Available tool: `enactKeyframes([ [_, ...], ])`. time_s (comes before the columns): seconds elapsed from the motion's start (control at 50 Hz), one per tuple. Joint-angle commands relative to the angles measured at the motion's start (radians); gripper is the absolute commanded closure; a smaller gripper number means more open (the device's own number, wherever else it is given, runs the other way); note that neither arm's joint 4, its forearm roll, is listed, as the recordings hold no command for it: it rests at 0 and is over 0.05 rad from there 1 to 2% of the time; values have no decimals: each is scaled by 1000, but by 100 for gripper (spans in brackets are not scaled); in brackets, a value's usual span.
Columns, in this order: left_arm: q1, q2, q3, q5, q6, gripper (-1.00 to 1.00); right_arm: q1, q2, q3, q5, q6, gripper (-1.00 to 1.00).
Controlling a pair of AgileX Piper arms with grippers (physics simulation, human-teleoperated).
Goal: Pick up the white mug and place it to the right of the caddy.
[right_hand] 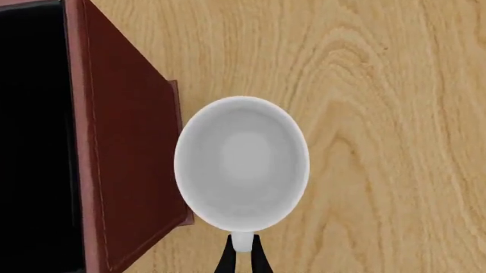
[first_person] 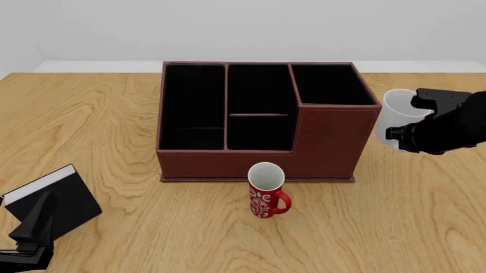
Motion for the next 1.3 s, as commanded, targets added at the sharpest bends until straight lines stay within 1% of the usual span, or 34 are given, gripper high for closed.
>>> enactKeyframes([
  [0.02, 0, 0, 0, 0, 0, -100, 10, 9, 16, -23, 15, 100],
  [0.42, 0, 0, 0, 0, 0, -100, 17, 27, 64, -69, 24, 100],
  [0.6, 0, 0, 0, 0, 0, -100, 19, 54, 88, -104, 30, 100],
  [0.94, 0, 0, 0, 0, 0, -100, 35, 69, 128, -144, 55, 100],
  [1.02, 0, 0, 0, 0, 0, -100, 36, 83, 140, -167, 63, 100],
  [1.3, 0, 0, 0, 0, 0, -100, 39, 105, 158, -194, 74, 100],
])
